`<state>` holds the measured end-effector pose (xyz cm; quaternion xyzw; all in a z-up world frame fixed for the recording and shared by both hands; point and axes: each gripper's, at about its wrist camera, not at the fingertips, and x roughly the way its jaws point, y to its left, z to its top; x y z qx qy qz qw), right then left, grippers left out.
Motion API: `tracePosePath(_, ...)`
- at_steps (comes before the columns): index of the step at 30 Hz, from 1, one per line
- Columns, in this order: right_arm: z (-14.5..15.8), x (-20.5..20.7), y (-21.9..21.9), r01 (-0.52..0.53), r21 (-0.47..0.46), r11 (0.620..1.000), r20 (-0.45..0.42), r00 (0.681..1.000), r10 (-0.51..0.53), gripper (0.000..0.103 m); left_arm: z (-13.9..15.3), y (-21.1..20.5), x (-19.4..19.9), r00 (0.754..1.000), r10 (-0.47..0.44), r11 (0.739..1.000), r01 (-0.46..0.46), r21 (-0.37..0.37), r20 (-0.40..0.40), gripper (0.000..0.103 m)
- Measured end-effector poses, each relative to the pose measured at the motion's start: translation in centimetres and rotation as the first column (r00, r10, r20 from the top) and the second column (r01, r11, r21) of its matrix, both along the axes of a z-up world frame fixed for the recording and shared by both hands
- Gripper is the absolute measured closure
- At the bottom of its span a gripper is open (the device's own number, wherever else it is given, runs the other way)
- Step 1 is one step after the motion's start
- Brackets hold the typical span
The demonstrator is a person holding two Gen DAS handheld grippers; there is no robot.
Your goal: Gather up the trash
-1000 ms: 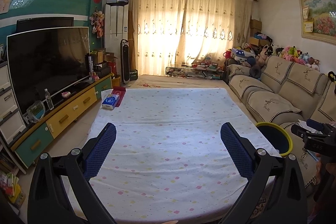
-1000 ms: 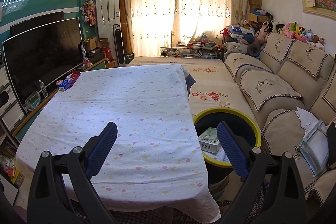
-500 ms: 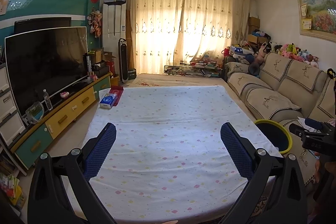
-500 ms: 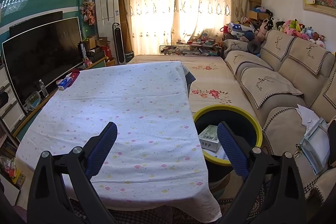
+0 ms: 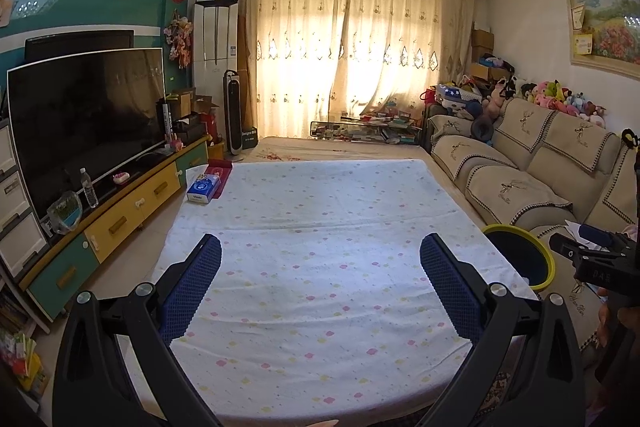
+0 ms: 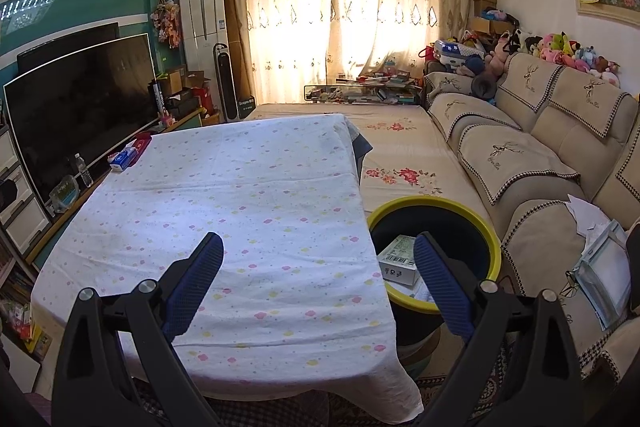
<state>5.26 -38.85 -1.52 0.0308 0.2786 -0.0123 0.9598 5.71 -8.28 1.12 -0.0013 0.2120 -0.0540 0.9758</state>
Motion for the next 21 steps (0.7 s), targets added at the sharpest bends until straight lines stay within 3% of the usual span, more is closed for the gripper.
tracePosePath(21, -0.39, 0.27, -0.17, 0.007, 0.009, 1.0, -0.011, 1.0, -0.007, 0.012, -0.2, -0.16, 0.36, 1.0, -0.007, 1.0, 0.007, 0.001, -0.01, 0.005)
